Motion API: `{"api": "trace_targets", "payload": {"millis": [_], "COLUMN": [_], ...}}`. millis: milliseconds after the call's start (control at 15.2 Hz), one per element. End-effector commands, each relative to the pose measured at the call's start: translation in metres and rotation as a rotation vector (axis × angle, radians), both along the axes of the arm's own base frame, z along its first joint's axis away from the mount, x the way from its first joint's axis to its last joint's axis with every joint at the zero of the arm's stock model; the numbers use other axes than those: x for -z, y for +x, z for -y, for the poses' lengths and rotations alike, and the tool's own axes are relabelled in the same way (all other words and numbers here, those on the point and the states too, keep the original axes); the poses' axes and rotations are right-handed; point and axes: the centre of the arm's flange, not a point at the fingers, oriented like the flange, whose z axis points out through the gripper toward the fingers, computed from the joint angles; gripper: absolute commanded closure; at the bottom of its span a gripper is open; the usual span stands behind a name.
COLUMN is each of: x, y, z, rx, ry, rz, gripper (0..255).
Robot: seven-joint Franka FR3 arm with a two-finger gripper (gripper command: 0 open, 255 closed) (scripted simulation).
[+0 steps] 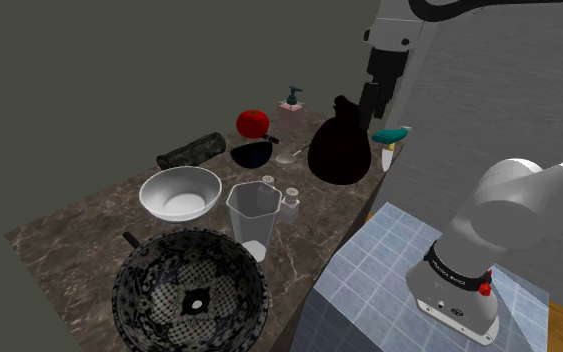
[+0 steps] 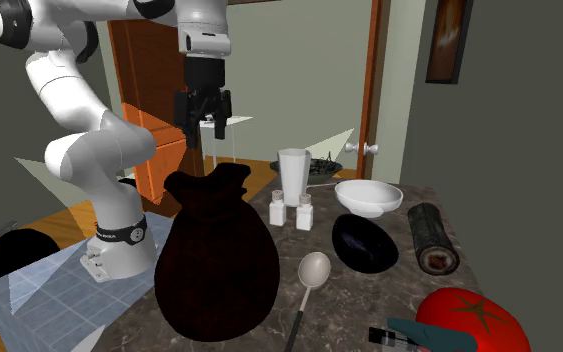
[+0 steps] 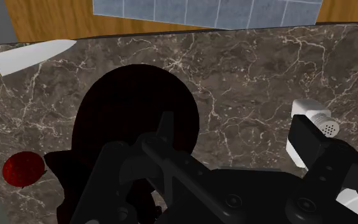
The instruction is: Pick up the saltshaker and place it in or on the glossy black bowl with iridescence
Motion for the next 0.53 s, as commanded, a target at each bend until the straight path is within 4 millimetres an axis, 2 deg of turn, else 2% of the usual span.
{"api": "trace_targets", "payload": {"millis": [0,462], "x": [0.0,0.045], "y": [0.0,0.046], "z": [0.0,-0.064], "rx": [0.0,-0.023], "ry": [0.0,0.006], "rz": [0.0,0.016], "gripper": [0,0]}}
